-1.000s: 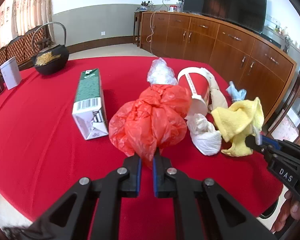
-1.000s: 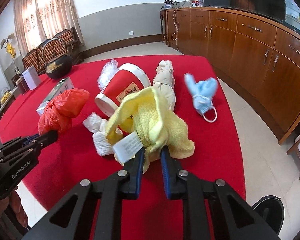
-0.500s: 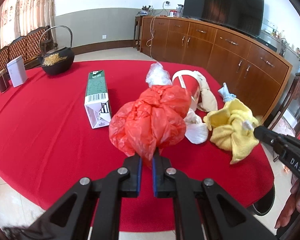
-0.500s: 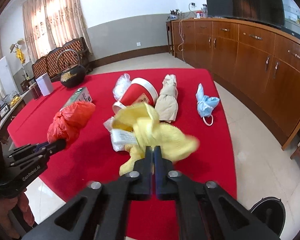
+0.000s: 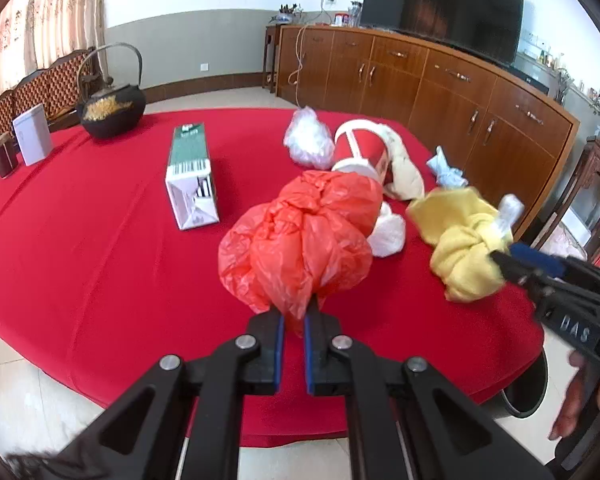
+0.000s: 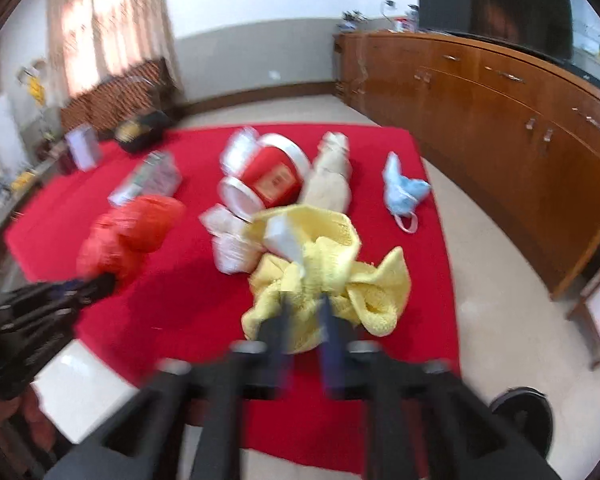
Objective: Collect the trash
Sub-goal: 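Lift the red bag with the left tool while the right tool lifts the yellow cloth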
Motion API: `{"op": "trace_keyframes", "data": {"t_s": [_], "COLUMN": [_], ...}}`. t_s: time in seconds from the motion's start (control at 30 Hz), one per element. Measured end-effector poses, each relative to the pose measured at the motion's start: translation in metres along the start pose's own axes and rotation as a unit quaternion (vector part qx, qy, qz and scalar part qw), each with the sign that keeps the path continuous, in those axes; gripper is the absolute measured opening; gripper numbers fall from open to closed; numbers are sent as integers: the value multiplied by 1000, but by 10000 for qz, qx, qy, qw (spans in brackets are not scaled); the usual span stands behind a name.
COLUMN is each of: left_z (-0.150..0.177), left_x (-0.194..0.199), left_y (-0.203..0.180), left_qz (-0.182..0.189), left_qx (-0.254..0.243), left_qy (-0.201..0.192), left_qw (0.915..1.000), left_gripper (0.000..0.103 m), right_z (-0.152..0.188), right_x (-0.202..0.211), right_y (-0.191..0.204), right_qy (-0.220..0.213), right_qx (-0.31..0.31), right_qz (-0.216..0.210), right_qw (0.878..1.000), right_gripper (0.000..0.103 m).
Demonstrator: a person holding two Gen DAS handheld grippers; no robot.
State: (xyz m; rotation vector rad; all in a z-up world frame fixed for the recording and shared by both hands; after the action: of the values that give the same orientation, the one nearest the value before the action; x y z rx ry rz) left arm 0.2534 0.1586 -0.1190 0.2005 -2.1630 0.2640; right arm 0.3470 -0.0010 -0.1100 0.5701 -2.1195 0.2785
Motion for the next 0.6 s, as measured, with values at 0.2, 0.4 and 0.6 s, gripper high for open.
{"op": "trace_keyframes", "data": {"t_s": [0.2,0.4,0.6], "left_z": [6,9,10], "left_x": [-9,-11,1], "left_y": [3,1,-19], "left_qz": [-6,12,120], "left_qx": [42,43,-111], "left_qy": [96,131,56], "left_qw": [9999,9999,9999], "left_gripper": [9,9,9], "right_z": [-3,-8,-1], "right_x": [-26,-23,4], "right_y": [-7,4,-1], "right_qy": [129,85,-152], "right_qx": [-157,-112,-146], "right_qz": [89,-319,-254], "right_qw": [9998,9994,9995], "right_gripper": [96,34,34]}}
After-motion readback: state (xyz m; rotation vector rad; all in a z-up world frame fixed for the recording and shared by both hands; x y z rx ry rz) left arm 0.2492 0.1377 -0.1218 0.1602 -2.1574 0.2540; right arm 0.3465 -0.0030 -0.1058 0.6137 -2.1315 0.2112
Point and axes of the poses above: each gripper's, at about its wrist camera, not at the fingertips, and x roughly against the way its jaws point, y to its left, z to its underside, the point moved 8 cm from there along -x, roughly the way its jaws point, and after that the axes turned 11 degrees about y, right-handed, at the moved point
